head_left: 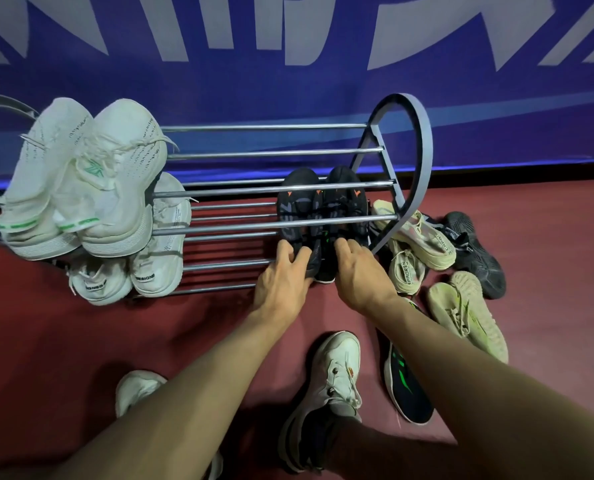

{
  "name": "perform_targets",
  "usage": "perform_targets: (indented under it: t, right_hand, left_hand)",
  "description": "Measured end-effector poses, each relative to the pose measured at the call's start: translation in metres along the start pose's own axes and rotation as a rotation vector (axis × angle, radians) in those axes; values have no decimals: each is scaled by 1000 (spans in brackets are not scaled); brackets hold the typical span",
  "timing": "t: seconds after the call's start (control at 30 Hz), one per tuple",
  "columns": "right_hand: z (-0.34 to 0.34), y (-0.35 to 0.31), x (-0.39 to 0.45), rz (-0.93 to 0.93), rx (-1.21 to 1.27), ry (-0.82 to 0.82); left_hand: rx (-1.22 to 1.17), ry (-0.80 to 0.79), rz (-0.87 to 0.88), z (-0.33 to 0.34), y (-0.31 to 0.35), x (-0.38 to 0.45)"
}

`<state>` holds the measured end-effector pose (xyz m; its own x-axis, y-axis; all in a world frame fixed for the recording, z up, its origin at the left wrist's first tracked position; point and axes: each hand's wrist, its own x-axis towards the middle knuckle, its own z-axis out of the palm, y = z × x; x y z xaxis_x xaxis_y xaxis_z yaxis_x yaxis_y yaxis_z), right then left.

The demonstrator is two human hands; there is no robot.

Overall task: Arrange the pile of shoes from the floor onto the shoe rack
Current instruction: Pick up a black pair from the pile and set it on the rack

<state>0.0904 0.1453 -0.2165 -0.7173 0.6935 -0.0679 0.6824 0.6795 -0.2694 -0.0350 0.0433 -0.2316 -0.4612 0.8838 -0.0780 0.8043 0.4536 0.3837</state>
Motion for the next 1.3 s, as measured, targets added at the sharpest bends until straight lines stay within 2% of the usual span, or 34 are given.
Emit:
perform_targets:
  t: [0.33,0.57,0.77,1.1,1.3]
  right_hand:
    - [-5,-3,13,-105,56,-35]
    - [-4,4,22,-26,7,-74]
    - [1,14,12,21,-16,-106]
    - [7,9,8,30,31,-5]
    - [0,6,5,137,29,-99]
  left_hand:
    - [-29,12,-6,2,-6,3]
    - [-104,7,20,2,-14,13]
    - [-68,-38,13,15,-2,9]
    - [-104,-55,15,15,-6,10]
    - [-95,-73,-3,12,1,4]
